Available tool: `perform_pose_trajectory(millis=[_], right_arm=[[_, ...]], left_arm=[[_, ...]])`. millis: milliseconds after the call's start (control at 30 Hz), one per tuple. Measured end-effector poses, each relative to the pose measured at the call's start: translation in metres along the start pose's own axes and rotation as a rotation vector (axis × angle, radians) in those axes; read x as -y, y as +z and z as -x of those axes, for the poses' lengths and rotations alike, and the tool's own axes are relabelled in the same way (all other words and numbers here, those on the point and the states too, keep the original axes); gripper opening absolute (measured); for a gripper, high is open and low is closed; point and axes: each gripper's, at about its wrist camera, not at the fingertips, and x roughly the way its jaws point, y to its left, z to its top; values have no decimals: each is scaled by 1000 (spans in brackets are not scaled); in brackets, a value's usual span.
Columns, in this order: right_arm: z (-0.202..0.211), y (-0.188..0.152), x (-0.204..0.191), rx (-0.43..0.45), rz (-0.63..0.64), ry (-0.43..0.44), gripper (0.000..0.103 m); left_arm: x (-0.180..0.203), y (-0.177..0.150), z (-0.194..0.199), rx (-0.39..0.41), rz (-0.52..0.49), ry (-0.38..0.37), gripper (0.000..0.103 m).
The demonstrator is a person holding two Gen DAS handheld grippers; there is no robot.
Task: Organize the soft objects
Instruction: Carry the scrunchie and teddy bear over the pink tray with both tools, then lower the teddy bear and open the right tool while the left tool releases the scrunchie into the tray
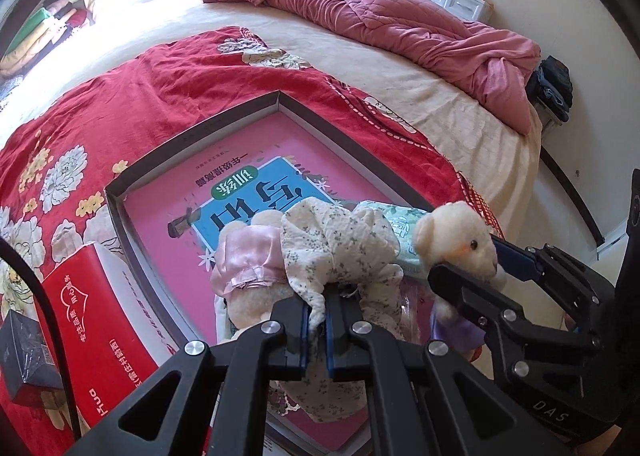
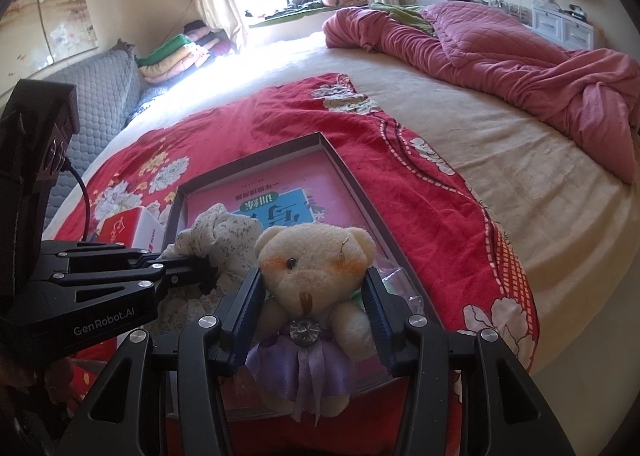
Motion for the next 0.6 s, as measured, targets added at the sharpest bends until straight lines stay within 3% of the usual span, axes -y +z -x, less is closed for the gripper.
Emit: perform_pose_trajectory(millis=[200,600], right_arm=[[-7,-2,-9,-13,26,10,51],[-17,2,-14,15,58,-17,51]], left_arm=[[-9,3,0,8,15,29,6],[-12,2,-1,-7,16,17,7]])
